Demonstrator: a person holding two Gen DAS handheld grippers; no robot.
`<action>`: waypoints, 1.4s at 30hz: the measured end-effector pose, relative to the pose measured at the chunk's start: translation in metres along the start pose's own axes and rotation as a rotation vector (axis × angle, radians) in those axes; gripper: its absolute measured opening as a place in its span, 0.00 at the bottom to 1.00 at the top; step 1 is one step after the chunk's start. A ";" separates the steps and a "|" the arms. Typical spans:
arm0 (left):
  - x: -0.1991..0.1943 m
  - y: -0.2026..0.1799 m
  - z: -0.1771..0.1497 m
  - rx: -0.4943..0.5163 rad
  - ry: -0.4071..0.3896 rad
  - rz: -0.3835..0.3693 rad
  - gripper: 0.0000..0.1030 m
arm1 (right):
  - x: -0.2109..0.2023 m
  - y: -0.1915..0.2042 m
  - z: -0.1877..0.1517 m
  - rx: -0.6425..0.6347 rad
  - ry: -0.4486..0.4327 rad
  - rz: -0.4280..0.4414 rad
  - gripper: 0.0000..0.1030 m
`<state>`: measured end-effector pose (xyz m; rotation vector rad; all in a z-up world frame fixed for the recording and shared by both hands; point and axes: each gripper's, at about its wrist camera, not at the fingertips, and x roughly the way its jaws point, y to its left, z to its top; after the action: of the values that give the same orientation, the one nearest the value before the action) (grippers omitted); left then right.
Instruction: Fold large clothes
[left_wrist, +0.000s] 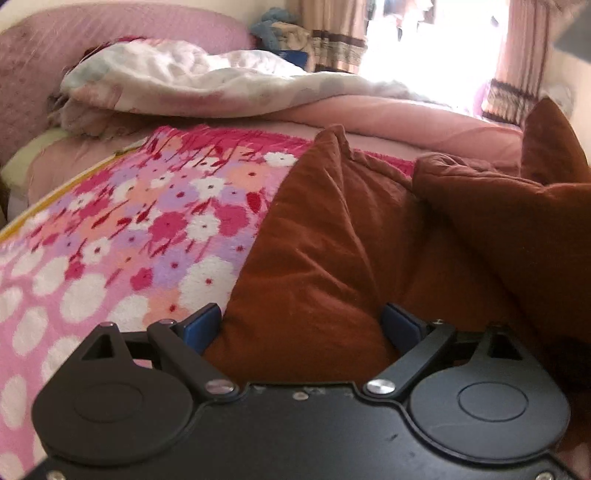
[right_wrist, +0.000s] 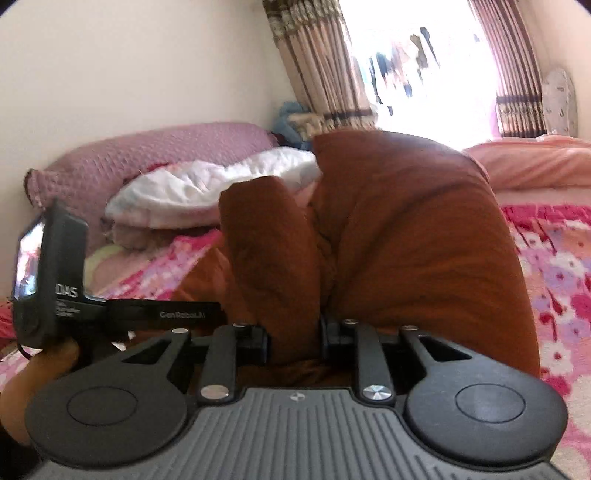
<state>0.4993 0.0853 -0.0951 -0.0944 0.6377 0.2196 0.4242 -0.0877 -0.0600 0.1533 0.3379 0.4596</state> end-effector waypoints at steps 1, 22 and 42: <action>0.001 -0.001 -0.001 0.011 -0.004 -0.006 0.95 | 0.003 0.001 -0.001 -0.019 0.017 -0.006 0.26; -0.066 0.018 0.034 -0.032 -0.097 -0.382 0.92 | 0.018 0.006 -0.011 -0.082 0.084 -0.037 0.26; -0.039 -0.064 0.044 0.191 0.060 -0.372 0.96 | 0.019 0.006 -0.009 -0.080 0.100 -0.036 0.26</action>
<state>0.5094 0.0227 -0.0351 -0.0348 0.6857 -0.2034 0.4345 -0.0728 -0.0722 0.0464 0.4191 0.4450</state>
